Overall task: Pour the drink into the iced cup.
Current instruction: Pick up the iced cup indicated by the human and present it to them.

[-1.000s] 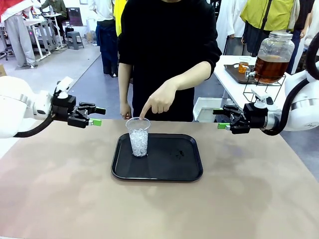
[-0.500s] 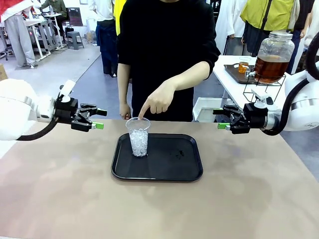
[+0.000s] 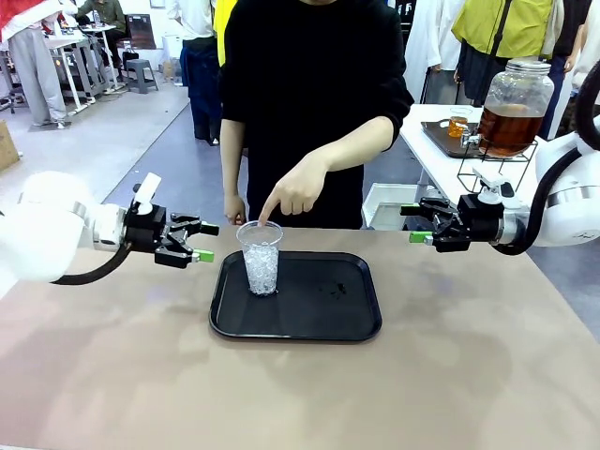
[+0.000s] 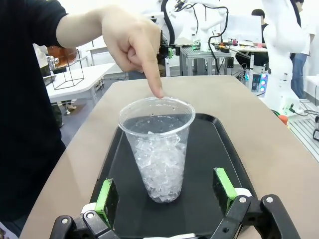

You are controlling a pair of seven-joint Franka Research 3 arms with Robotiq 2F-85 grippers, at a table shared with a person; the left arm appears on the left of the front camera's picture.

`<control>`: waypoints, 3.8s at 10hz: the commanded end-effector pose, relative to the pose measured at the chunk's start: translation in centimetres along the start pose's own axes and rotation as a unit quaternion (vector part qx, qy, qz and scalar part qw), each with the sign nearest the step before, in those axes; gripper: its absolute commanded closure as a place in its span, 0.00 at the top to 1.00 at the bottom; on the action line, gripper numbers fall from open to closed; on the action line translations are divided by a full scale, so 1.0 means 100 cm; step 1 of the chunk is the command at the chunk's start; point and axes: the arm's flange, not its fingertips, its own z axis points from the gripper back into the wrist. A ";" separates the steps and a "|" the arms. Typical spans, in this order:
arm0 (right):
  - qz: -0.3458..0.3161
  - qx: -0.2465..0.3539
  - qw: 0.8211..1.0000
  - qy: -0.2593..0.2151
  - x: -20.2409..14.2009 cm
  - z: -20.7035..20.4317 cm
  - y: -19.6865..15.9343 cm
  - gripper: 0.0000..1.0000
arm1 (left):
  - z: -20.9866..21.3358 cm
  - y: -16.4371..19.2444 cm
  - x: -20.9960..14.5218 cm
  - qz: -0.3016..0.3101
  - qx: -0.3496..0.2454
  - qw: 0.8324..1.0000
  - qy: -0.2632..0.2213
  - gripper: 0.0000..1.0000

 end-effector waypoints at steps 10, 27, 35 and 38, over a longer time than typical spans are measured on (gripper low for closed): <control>0.000 0.001 1.000 0.004 0.004 -0.002 -0.005 1.00 | -0.034 0.023 -0.038 -0.001 -0.012 0.999 -0.033 1.00; 0.000 0.001 1.000 0.004 0.004 -0.002 -0.005 1.00 | -0.098 0.027 -0.025 0.040 -0.069 0.996 -0.033 1.00; 0.000 0.001 1.000 0.004 0.004 -0.002 -0.005 1.00 | -0.116 0.022 -0.020 0.036 -0.056 0.997 -0.025 0.77; 0.000 0.001 1.000 0.004 0.004 -0.002 -0.005 1.00 | -0.116 0.020 -0.020 0.043 -0.051 0.997 -0.037 0.77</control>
